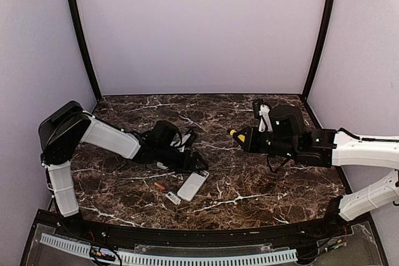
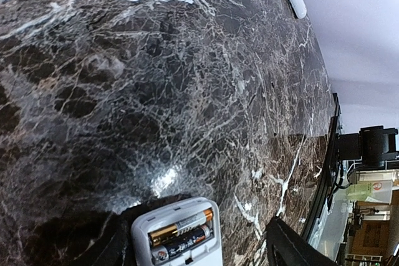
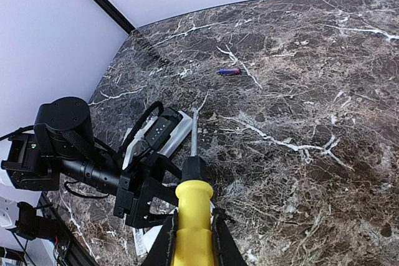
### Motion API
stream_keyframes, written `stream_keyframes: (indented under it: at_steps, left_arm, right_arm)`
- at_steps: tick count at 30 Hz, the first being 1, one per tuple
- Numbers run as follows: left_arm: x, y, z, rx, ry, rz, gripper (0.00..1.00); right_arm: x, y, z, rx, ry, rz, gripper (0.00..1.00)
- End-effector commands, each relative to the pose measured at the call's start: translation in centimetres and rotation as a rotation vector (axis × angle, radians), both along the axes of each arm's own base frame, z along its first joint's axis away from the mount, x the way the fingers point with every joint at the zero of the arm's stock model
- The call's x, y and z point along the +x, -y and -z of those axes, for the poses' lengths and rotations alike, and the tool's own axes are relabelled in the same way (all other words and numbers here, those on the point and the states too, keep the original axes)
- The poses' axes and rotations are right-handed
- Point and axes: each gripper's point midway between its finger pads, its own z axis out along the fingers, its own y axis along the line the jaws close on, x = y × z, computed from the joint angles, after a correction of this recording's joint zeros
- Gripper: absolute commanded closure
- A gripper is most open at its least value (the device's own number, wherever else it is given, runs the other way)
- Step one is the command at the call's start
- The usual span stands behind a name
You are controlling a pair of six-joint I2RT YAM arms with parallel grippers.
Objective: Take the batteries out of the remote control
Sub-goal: Adjust the remote control without the battery cover at the center of the board.
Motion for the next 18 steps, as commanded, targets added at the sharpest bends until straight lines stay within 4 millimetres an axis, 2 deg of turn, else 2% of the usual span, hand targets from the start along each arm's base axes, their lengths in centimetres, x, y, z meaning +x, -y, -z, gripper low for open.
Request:
stream_keyframes:
  at_steps: [1, 12, 18]
  left_arm:
    - [-1.0, 1.4, 0.2, -0.016, -0.005, 0.065, 0.27]
    - [-3.7, 4.9, -0.8, -0.067, 0.01, 0.208, 0.27]
    - [-4.3, 5.5, -1.3, -0.074, 0.033, 0.229, 0.27]
  right_arm:
    - [0.4, 0.4, -0.7, 0.011, 0.021, 0.027, 1.0]
    - [0.5, 1.3, -0.8, 0.003, 0.026, 0.064, 1.0]
    - [0.4, 2.2, -0.8, -0.019, 0.026, 0.083, 1.0]
